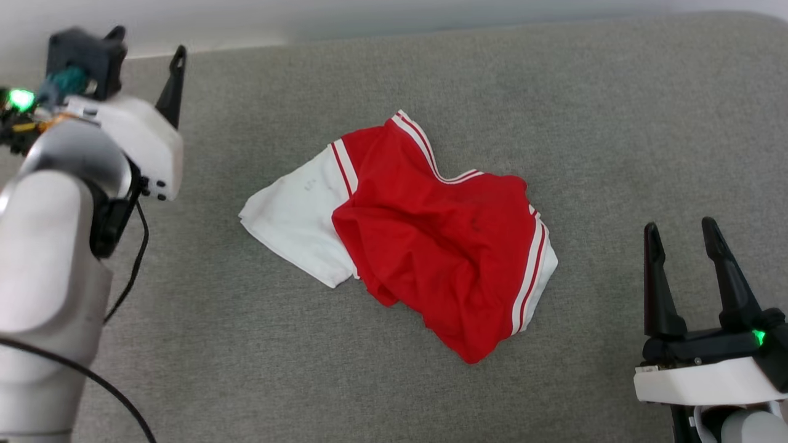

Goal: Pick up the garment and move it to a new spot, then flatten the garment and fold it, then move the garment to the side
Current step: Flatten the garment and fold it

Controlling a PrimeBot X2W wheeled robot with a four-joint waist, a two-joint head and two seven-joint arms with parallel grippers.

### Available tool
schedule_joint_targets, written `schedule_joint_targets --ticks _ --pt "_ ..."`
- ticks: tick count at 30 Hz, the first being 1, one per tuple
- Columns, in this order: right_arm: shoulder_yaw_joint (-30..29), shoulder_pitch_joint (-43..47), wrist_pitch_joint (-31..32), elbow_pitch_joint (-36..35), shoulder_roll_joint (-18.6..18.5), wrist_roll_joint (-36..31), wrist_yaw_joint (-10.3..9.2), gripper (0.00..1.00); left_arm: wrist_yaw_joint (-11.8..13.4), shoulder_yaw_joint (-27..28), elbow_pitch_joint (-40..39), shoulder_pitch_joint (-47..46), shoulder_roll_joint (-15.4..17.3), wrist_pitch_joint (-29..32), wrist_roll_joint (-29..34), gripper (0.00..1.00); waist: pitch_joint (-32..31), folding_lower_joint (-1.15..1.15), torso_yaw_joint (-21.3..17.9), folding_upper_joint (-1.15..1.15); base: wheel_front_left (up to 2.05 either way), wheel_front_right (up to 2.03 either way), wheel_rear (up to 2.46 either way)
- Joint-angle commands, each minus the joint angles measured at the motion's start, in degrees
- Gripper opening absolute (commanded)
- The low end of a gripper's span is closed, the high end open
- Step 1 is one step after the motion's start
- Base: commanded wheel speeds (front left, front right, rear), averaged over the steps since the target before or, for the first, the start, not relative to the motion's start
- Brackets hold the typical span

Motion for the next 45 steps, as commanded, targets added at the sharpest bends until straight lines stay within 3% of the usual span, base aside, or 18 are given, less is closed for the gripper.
schedule_joint_targets --ticks 1,9,14,20,28,29,30,35,45 --pt "0.03 -1.17 -0.10 -0.43 0.07 -0.48 -0.02 1.00 -0.02 -3.40 -0.13 -2.07 1.56 3.88 -2.90 1.00 1.19 -0.01 -0.44 0.00 0.00 0.00 0.00" --pt "0.68 -3.35 -0.10 -1.32 0.07 -0.68 -0.02 1.00 -0.04 -22.50 -4.24 -10.76 12.23 28.41 -22.69 1.00 4.03 -0.01 -1.42 0.00 0.00 0.00 0.00" --pt "1.31 -4.72 -0.10 -1.89 0.07 -0.80 -0.02 1.00 -0.05 -29.90 -6.10 -14.67 16.16 40.89 -32.78 1.00 5.95 -0.01 -2.27 0.00 0.00 0.00 0.00" --pt "1.96 -5.92 -0.09 -2.23 0.07 -0.40 -0.02 1.00 -0.05 -35.65 -3.85 -15.70 18.06 47.70 -38.87 1.00 8.39 -0.01 -3.91 0.00 0.00 0.00 0.00" --pt "1.59 -6.67 -0.09 -2.36 0.07 -0.26 -0.02 1.00 -0.06 -42.38 -0.48 -12.96 18.24 49.11 -42.49 1.00 10.31 -0.01 -4.97 0.00 0.00 0.00 0.00" --pt "1.41 -6.67 -0.09 -2.29 0.07 -0.35 -0.02 1.00 -0.07 -43.22 -0.49 -12.88 18.27 48.68 -42.77 0.57 10.31 -0.01 -4.85 0.00 0.00 0.00 0.00" --pt "1.32 -6.64 -0.09 -2.18 0.07 -0.44 -0.02 1.00 -0.07 -43.89 -0.42 -12.94 18.12 48.19 -43.20 0.00 10.17 -0.01 -4.63 0.00 0.00 0.00 0.00" --pt "1.18 -5.65 -0.09 -1.60 0.07 -1.24 -0.02 1.00 -0.09 -45.66 -1.84 -15.48 19.23 45.04 -44.24 0.00 8.03 -0.01 -2.79 0.00 0.00 0.00 0.00" --pt "1.35 -4.16 -0.09 -0.66 0.07 -2.43 -0.02 1.00 0.19 -46.74 1.80 -13.41 28.14 41.65 -45.87 0.00 4.54 -0.01 -0.13 0.00 0.00 0.00 0.00"
